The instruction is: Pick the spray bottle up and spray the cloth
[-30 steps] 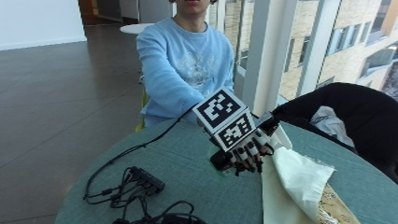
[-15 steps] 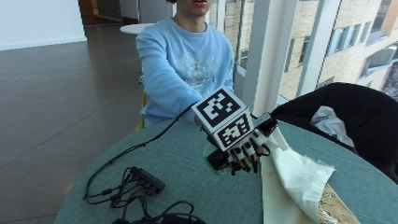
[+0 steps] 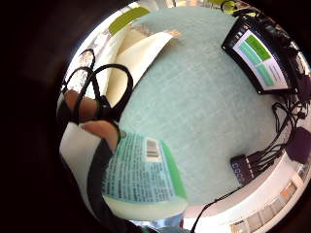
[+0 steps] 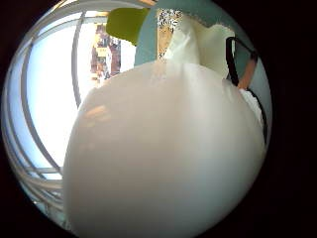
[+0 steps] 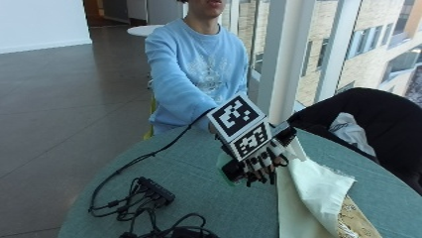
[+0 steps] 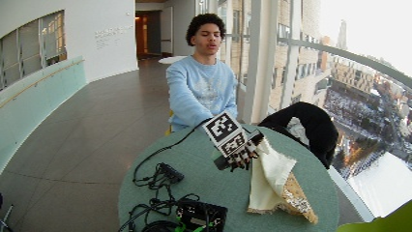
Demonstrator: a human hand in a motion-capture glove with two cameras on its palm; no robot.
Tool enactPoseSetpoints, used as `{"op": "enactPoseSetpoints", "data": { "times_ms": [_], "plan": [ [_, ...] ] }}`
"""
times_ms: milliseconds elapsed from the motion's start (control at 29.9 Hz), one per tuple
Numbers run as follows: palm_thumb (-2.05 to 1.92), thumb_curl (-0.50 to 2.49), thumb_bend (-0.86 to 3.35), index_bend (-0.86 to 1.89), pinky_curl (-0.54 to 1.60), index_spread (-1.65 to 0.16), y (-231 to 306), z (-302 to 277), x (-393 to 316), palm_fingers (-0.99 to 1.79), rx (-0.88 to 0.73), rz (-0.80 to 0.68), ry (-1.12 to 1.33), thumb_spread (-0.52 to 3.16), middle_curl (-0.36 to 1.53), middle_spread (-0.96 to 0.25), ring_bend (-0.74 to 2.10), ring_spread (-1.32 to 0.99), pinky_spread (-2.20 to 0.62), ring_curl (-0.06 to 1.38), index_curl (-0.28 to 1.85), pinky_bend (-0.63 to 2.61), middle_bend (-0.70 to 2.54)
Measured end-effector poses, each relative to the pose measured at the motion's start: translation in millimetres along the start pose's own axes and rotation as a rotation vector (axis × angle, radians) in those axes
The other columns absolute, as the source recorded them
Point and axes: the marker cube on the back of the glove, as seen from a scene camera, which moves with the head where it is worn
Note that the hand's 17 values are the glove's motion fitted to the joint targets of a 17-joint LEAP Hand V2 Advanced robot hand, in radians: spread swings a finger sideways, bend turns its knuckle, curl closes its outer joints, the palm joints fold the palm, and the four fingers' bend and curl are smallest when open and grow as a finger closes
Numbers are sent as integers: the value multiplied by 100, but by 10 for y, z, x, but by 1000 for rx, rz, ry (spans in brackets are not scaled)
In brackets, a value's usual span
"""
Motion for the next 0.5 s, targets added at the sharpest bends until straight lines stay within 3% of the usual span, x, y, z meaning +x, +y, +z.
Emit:
{"op": "enactPoseSetpoints", "data": {
  "times_ms": [502],
  "plan": [
    [94,72,-3,18,38,-20,16,19,-18,124,-2,3,6,60,49,-11,50,-5,-4,40,58,33,34]
  ]
}}
